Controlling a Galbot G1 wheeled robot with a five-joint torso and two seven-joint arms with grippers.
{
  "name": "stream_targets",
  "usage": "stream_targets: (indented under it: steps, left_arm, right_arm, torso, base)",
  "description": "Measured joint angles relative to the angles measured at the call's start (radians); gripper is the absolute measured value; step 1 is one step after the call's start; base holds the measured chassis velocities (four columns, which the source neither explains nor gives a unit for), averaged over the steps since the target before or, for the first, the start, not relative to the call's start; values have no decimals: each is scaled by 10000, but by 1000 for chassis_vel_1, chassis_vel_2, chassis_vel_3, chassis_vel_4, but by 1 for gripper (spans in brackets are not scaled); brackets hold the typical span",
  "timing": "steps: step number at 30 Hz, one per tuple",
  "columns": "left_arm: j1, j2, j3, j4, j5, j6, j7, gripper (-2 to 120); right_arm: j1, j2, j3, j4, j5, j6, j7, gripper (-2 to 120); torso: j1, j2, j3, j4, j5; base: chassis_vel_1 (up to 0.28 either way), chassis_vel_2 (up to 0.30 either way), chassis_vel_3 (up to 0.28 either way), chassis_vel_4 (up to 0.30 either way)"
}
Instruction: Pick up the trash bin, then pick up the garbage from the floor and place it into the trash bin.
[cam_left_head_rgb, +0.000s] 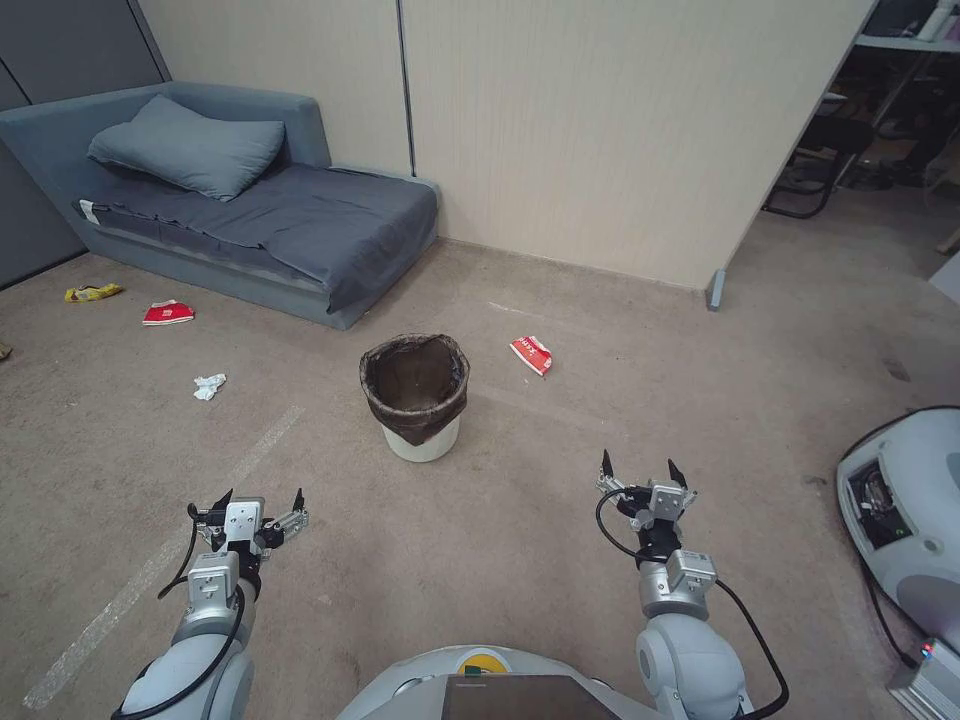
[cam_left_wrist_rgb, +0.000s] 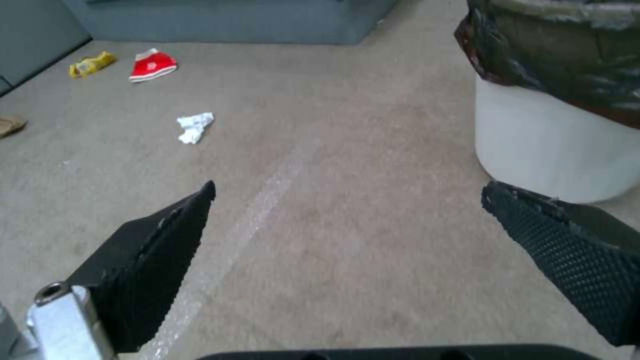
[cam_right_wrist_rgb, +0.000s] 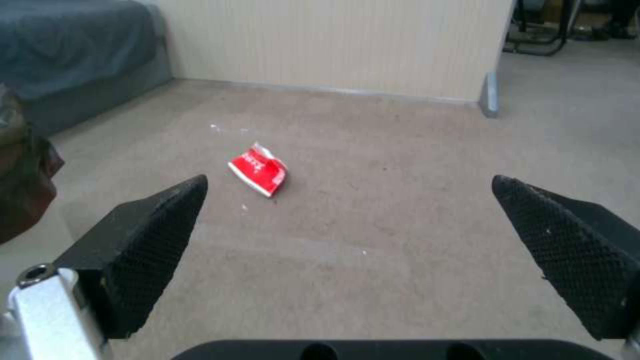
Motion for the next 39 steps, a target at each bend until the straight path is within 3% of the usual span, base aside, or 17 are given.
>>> stream_targets:
  steps: [36,38,39]
  left_arm:
    - [-73,-26,-8,225,100,-163,12,100]
    - [-205,216,-55,-41,-167,-138,175,100]
    - [-265,471,-54,-386,-546,289,304,100]
  right_arm:
    - [71,32,-5,-98,7,115,-59,100]
    - [76,20,-27,-130,6,184,-69,100]
    - [94,6,-27,-151,7,179,-64,100]
  torso:
    - [0,0,1,2,0]
    - [1,0,2,3,-2]
    - [1,0,1,1,0]
  base:
    - [-126,130,128,-125]
    - [0,0,0,0]
    - [0,0,0,0]
